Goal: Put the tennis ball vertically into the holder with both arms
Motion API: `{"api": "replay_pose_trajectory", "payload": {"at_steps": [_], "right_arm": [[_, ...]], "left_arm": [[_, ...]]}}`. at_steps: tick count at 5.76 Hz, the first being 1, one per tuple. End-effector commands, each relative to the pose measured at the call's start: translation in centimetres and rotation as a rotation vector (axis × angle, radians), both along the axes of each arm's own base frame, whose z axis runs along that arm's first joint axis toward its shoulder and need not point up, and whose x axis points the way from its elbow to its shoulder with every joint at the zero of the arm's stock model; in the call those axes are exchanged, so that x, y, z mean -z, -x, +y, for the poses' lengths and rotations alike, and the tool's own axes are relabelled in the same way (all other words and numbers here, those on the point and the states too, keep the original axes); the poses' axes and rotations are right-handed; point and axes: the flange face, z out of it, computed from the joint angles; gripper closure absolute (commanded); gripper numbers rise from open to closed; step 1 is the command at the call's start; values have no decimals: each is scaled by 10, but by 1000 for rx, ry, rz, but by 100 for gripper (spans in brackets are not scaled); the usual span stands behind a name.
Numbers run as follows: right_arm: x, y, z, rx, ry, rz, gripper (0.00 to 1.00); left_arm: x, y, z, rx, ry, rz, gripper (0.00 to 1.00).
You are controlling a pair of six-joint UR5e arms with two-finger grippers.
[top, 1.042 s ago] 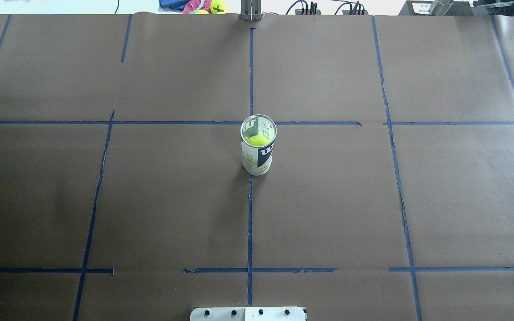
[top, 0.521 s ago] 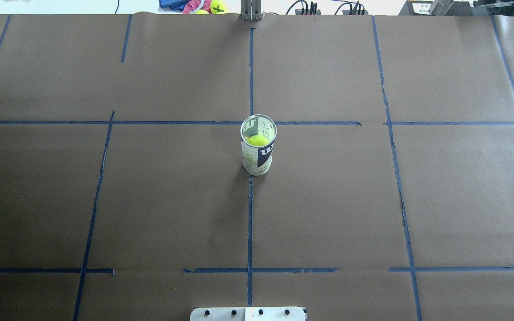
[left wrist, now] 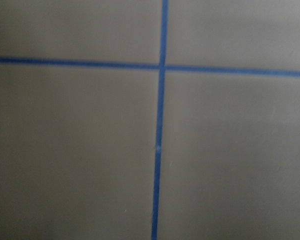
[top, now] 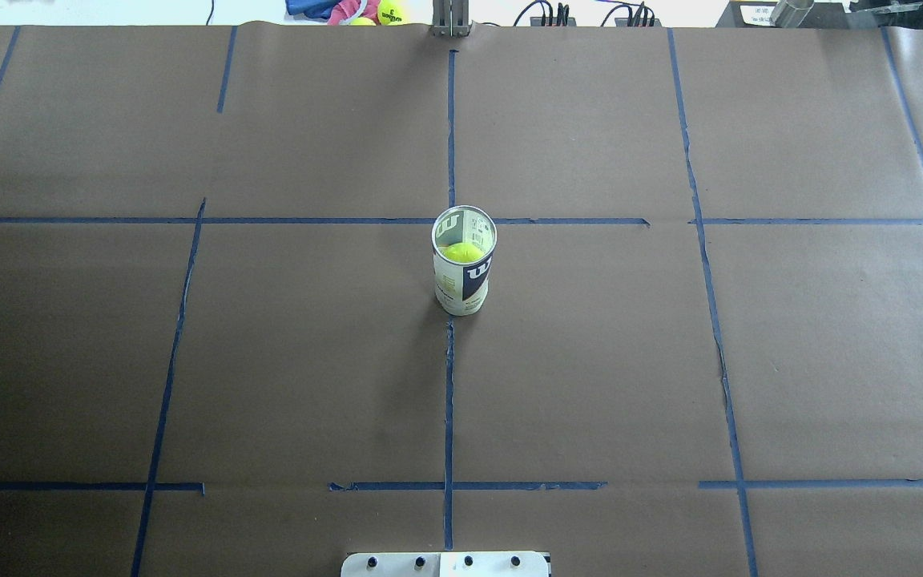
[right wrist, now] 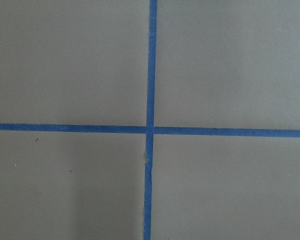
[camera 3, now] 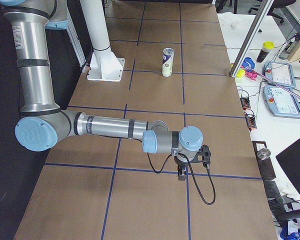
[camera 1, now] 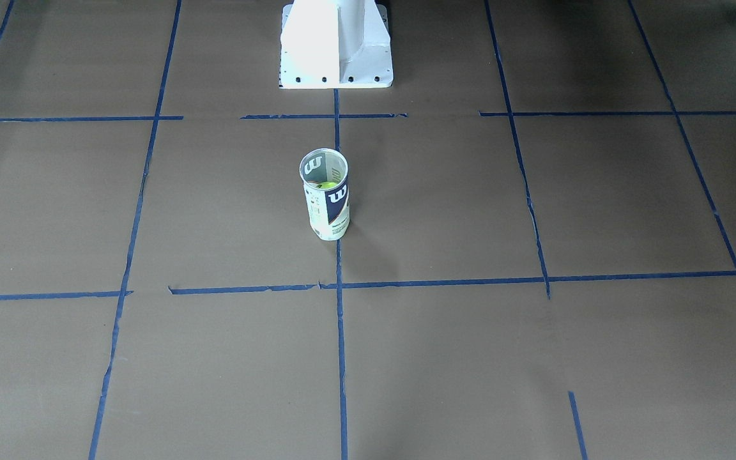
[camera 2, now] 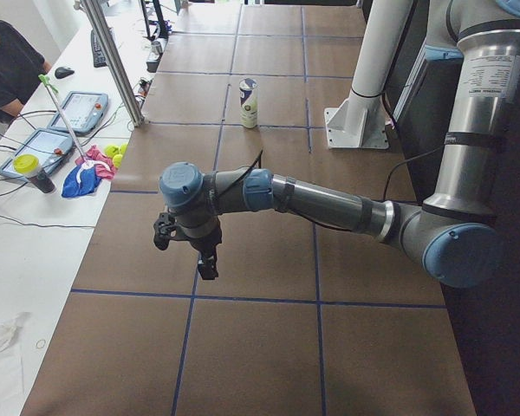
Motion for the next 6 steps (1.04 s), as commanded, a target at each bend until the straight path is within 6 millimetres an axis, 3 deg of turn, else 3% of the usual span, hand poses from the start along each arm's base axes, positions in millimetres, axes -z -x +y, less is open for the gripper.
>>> {"api": "replay_pose_trajectory", "payload": {"at_steps": [1, 3, 6], "right_arm": [[-10, 0, 10, 1, 12, 5, 0], [-12, -1, 12, 1, 14, 11, 0], [-14, -3, 12, 20, -8, 41, 0]], "left_arm": [[-16, -7, 5, -13, -19, -1, 0], [-20, -41, 3, -85, -12, -2, 0], [-16, -44, 0, -82, -22, 9, 0]]}}
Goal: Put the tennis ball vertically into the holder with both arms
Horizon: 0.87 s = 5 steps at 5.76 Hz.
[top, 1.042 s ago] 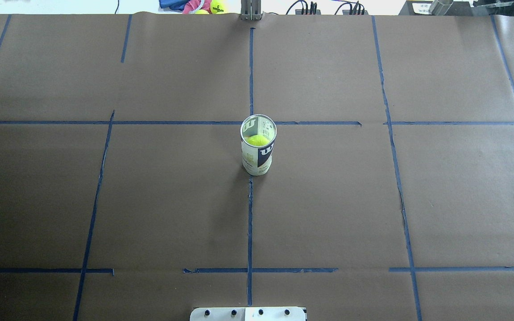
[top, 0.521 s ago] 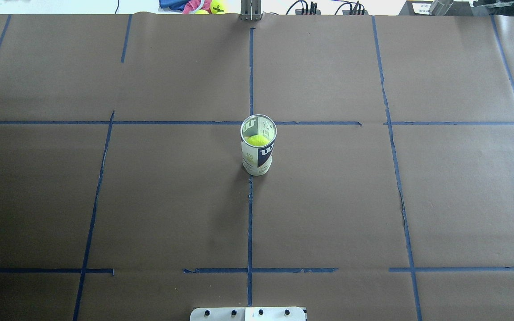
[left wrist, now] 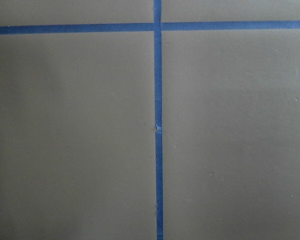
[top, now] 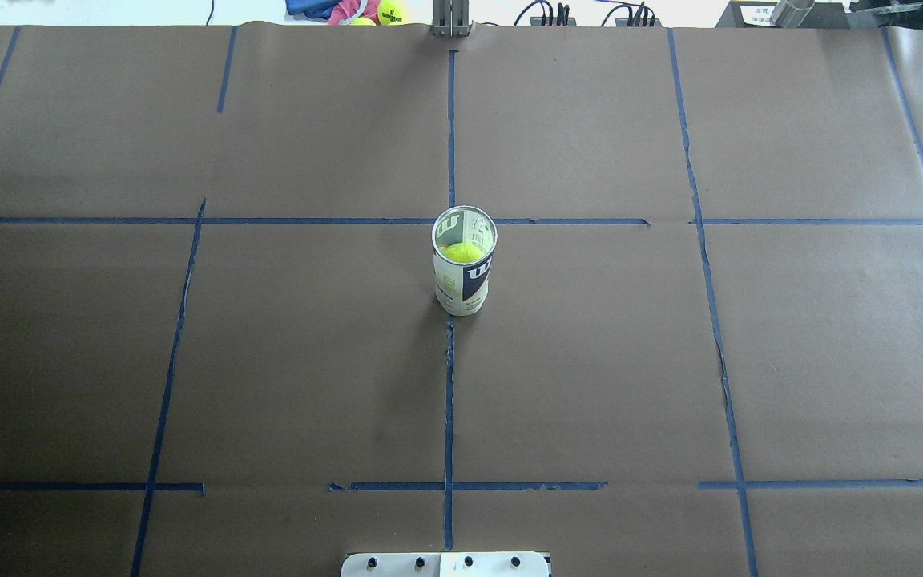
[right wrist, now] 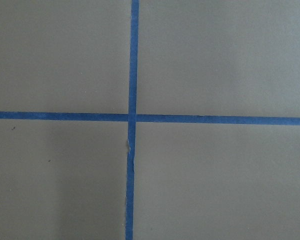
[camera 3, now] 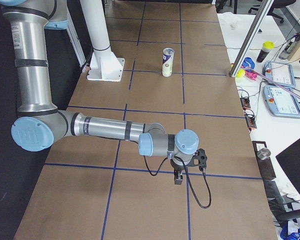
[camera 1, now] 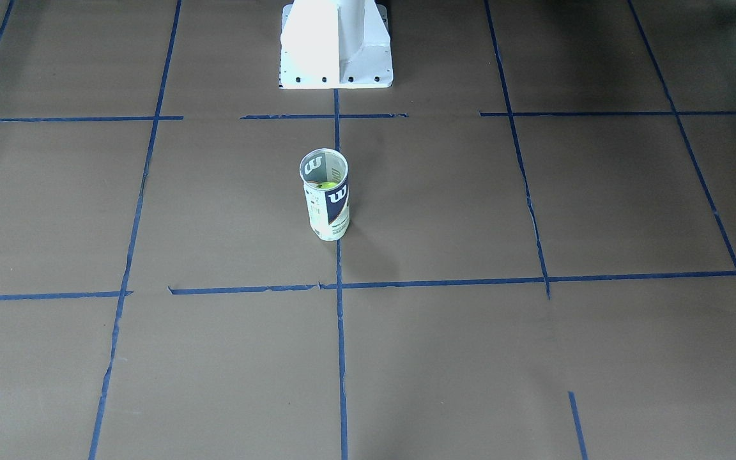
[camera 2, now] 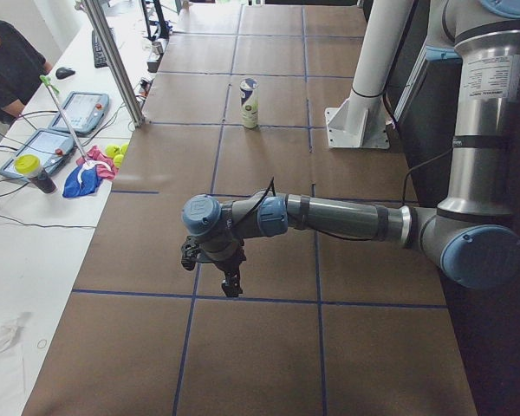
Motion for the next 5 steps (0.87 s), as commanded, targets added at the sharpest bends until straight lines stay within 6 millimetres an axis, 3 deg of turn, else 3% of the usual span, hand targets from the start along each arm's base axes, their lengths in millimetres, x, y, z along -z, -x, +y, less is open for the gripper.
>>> {"api": "replay_pose_trajectory", "payload": {"at_steps": [1, 3, 5], "right_arm": [[14, 0, -5, 11, -33, -2, 0], [60, 24, -17, 62, 5, 8, 0], [71, 27, -11, 86, -26, 9, 0]], "left_arm": [[-2, 1, 3, 11, 13, -1, 0], [-2, 5, 4, 21, 15, 5, 0], [-1, 6, 4, 23, 11, 7, 0]]}}
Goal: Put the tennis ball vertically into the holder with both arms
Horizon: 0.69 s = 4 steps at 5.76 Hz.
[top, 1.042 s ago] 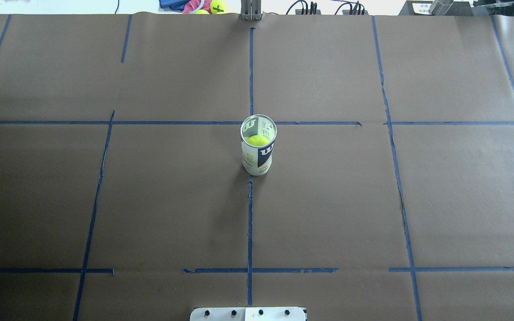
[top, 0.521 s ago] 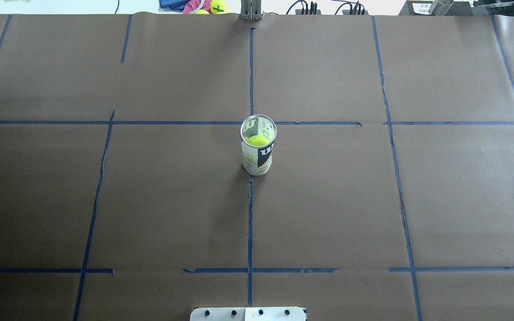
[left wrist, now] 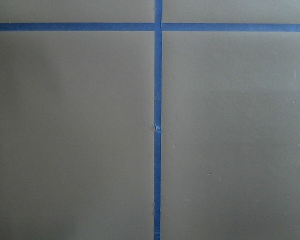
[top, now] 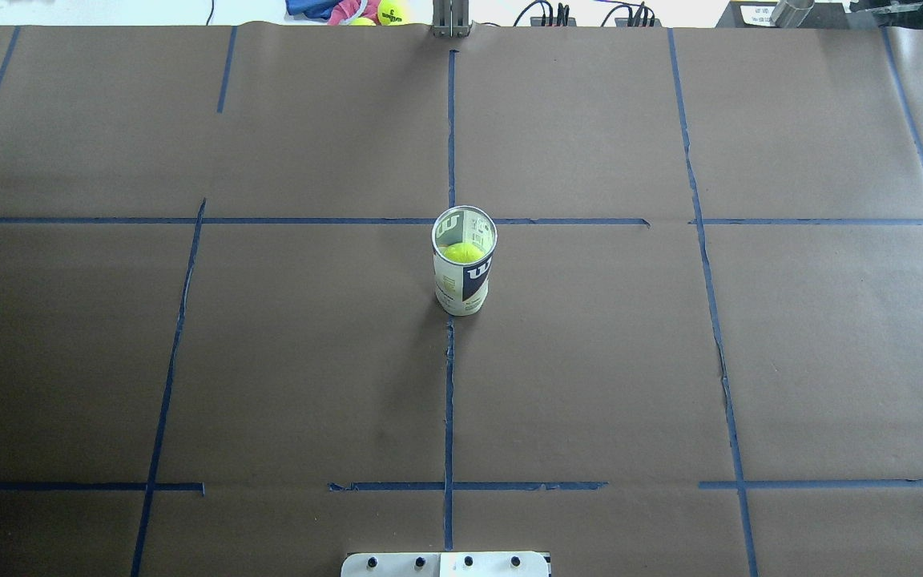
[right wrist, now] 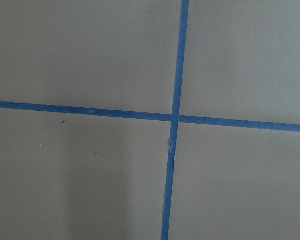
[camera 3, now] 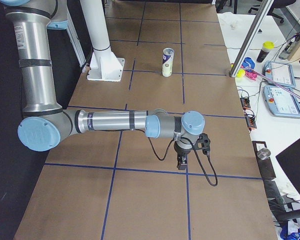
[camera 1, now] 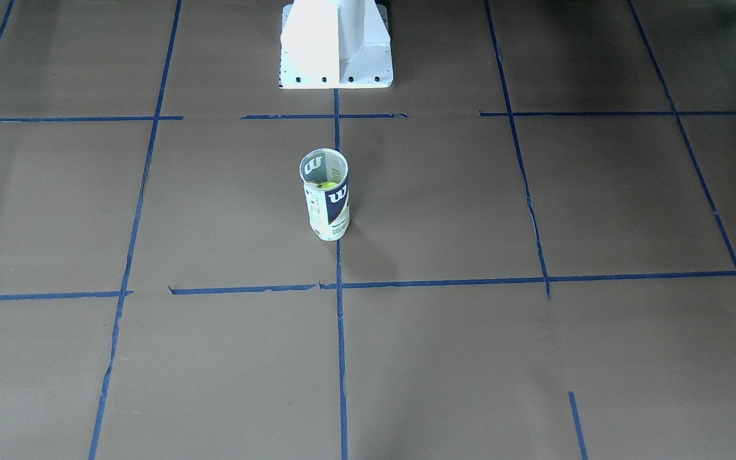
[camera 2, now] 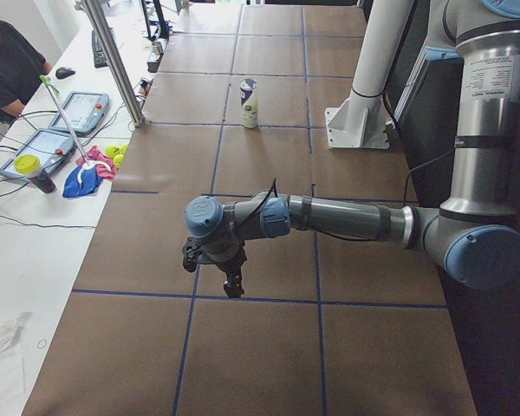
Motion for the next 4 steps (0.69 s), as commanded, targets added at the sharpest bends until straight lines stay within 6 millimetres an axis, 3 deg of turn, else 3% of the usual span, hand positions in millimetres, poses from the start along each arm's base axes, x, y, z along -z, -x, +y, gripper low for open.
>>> {"api": "replay_pose_trajectory", "payload": {"at_steps": [1, 4], "right_arm": [[7, 6, 21, 22, -16, 2, 0], [5, 5, 37, 23, -13, 3, 0]], "left_arm": [[1, 1, 0, 4, -2, 9, 0], [4, 13, 1, 36, -49, 34, 0]]}}
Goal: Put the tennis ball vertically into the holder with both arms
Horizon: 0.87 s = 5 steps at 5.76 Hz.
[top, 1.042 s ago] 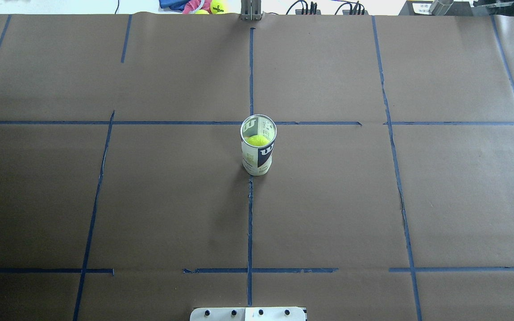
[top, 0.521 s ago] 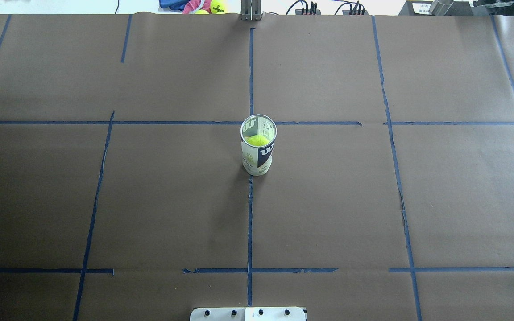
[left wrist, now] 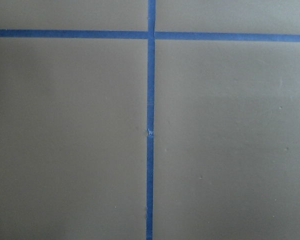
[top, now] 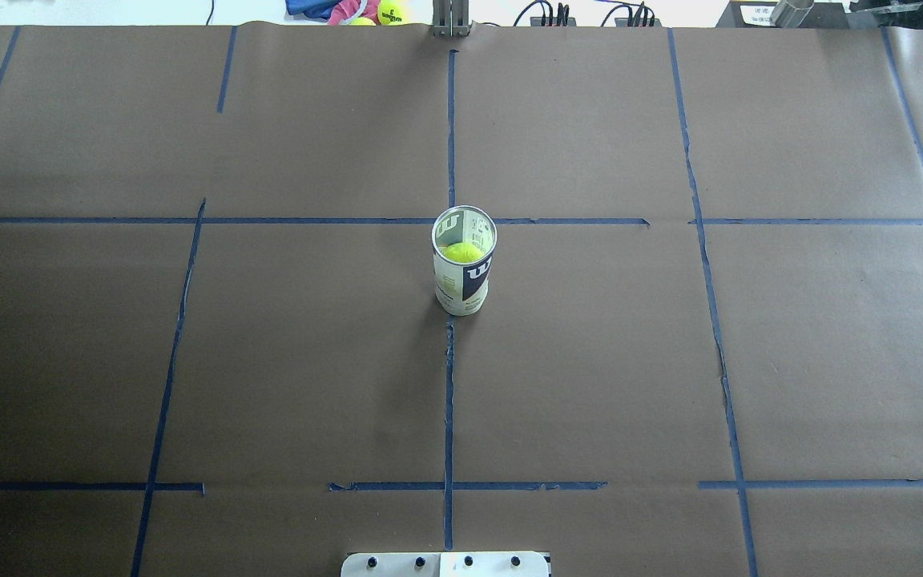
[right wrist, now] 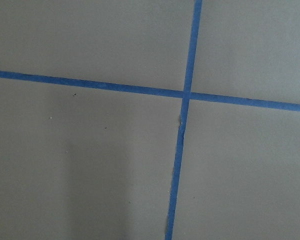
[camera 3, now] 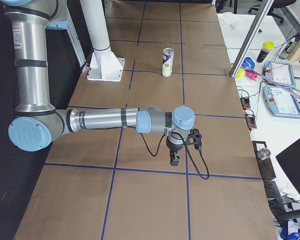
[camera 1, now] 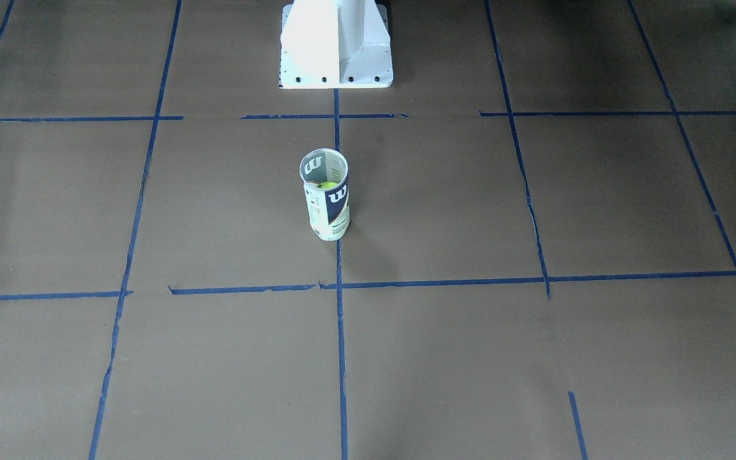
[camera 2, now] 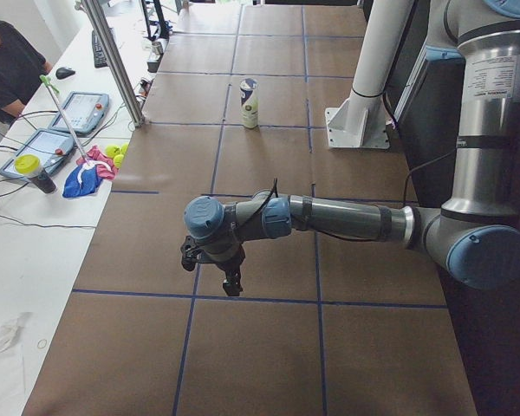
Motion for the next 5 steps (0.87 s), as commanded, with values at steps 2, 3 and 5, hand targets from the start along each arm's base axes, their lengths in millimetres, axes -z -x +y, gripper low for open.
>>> {"api": "replay_pose_trajectory", "payload": {"at_steps": [2, 3, 5], "right_arm": [[-3, -2, 2, 0, -2, 31, 0], [-3, -2, 2, -3, -1, 37, 0], [-5, -2, 2, -9, 7, 32, 0]], "left_arm": [[-4, 25, 1, 27, -82, -110, 0], [-4, 26, 0, 30, -85, -111, 0], [-3, 26, 0, 31, -85, -108, 0]]}}
